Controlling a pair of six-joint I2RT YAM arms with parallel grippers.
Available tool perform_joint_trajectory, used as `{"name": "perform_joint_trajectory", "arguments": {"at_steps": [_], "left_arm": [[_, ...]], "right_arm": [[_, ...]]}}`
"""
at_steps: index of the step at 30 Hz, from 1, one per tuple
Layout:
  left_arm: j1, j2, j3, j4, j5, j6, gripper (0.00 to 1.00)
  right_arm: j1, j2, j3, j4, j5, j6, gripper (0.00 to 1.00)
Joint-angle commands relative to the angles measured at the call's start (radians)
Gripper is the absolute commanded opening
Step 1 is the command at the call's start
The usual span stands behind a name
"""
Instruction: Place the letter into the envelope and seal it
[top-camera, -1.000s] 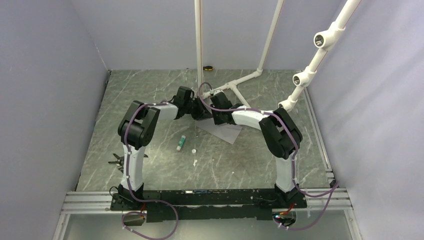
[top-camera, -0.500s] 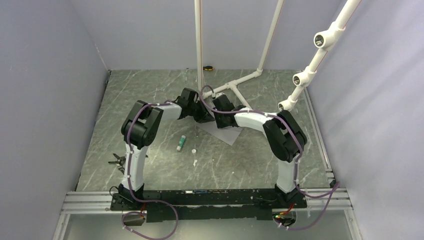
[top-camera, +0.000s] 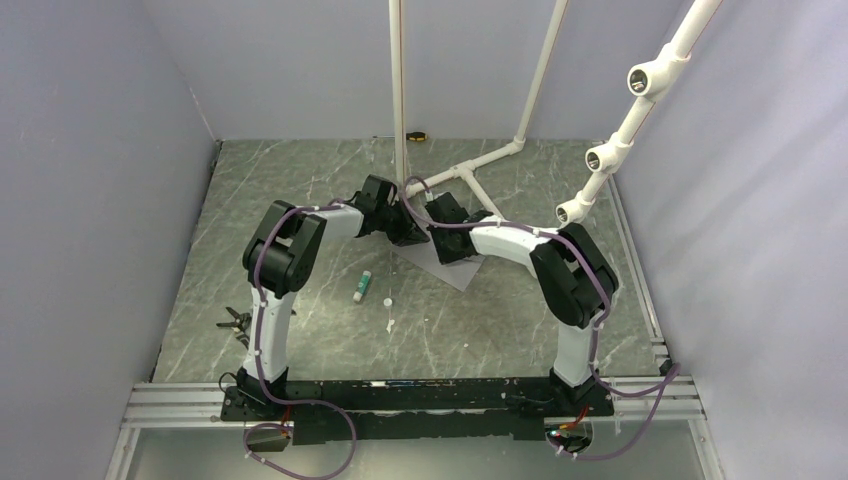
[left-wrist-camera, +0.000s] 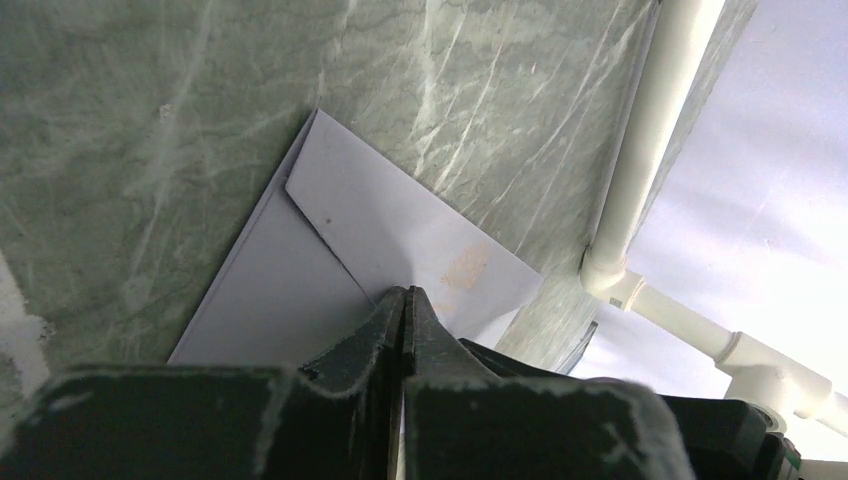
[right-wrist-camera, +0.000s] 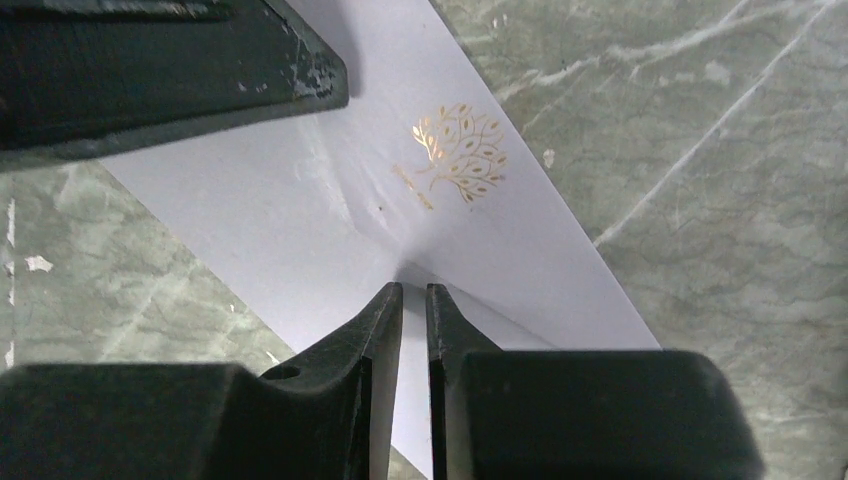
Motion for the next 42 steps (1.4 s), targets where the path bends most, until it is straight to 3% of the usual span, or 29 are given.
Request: {"name": "perform_joint_trajectory", "arguments": {"at_steps": [1,9,19,42], "left_arm": [[0.002,0.066,-0.012,-0.160,-0.073,0.060,0.06],[0.002,0.080,-0.015,-0.186,-0.074,0.107,0.03],[0.002,0.090,-0.024,-0.186,-0.053,0.117,0.03],[0.030,0.111,-0.020,-0.191,-0.040,0.111,0.03]], "right_arm": [[0.004,0.006,0.047,-0.163,0.003,-0.003,0.19],[-0.002,0.055,0.190,-0.127,-0.035,0.001,0.10],[-0.002,0.168,0.257,-0.142,-0.022,0.011,0.07],[-0.003,0.127,0.119,-0.226,0.001,-0.011,0.05]]}}
